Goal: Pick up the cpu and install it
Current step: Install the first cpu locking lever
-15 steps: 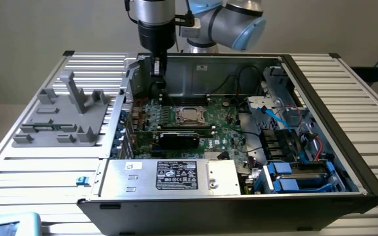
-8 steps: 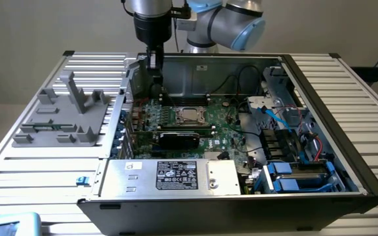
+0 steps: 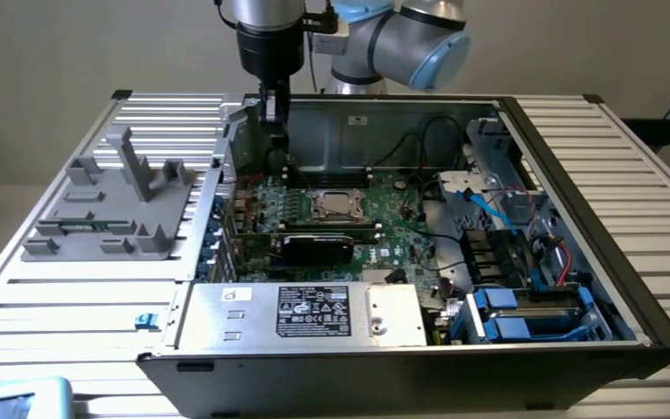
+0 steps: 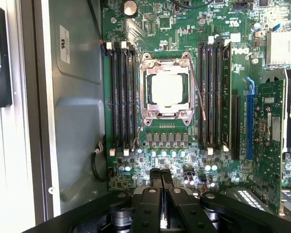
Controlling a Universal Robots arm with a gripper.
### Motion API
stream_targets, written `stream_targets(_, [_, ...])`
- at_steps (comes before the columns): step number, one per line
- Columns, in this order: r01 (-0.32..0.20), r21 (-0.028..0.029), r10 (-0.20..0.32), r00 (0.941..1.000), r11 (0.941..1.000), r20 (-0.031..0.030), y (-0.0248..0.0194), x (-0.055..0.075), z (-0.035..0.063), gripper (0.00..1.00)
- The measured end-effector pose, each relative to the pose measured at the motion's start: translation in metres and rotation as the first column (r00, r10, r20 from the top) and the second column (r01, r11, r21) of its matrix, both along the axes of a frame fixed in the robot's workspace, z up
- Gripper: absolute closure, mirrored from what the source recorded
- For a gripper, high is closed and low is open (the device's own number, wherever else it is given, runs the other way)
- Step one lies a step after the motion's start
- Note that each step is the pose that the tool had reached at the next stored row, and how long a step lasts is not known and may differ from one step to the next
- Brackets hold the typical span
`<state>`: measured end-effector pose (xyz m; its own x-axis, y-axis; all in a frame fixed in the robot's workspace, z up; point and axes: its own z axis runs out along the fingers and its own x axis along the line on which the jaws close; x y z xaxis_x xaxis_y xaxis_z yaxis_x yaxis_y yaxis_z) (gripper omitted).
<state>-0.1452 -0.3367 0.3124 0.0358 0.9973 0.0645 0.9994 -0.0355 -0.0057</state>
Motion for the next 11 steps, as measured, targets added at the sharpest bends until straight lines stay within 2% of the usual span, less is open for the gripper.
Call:
stream_targets(7, [0.000, -0.0001, 0.000, 1.0000, 1.0000, 0.0000, 0.0000, 0.0000, 0.0000, 0.89])
stream_targets(11, [0.052, 0.0000, -0.052, 0.9987, 0.9987, 0.0002, 0.0000, 0.0000, -0.0003, 0.89])
